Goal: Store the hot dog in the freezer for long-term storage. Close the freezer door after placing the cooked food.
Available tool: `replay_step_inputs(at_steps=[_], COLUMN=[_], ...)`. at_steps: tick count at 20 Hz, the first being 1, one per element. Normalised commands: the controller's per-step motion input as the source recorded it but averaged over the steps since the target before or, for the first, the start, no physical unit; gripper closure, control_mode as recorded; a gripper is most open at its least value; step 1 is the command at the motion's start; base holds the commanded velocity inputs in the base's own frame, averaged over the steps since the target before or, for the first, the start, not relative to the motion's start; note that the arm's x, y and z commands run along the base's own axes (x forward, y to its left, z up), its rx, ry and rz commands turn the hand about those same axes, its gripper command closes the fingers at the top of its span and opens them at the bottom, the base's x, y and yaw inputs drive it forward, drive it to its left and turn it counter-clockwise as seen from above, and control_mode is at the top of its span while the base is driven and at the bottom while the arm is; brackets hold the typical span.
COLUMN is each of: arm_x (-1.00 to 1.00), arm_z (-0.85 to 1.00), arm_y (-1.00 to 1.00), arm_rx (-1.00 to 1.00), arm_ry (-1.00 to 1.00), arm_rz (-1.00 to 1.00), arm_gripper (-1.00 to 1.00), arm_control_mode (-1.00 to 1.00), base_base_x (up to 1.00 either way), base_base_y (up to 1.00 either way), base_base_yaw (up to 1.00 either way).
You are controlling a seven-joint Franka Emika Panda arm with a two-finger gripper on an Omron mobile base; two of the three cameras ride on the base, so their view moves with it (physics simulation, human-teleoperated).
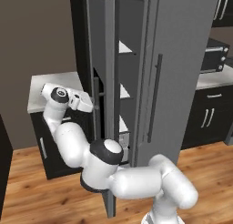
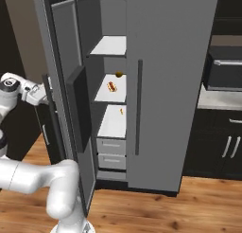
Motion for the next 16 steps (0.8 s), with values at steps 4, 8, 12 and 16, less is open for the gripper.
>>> replay_step_inputs(at_steps=[4, 8, 12, 16], arm_x=[0.00, -0.07, -0.22, -0.14], arm_z=[0.00, 0.00, 0.01, 0.00], arm_y=[-0.60, -0.73, -0.85, -0.94], arm_rx=[0.00, 0.00, 0.00, 0.00], arm_ry=[0.00, 0.00, 0.00, 0.00], arm_rz=[0.07, 0.18, 0.31, 0.41], arm_gripper=[-1.00, -1.00, -1.00, -1.00], arm_control_mode=[-1.00, -1.00, -1.00, -1.00], base_base_x=[0.00, 0.00, 0.00, 0.00], base_base_y=[0.00, 0.00, 0.00, 0.00], base_base_yaw=[0.00, 0.00, 0.00, 0.00])
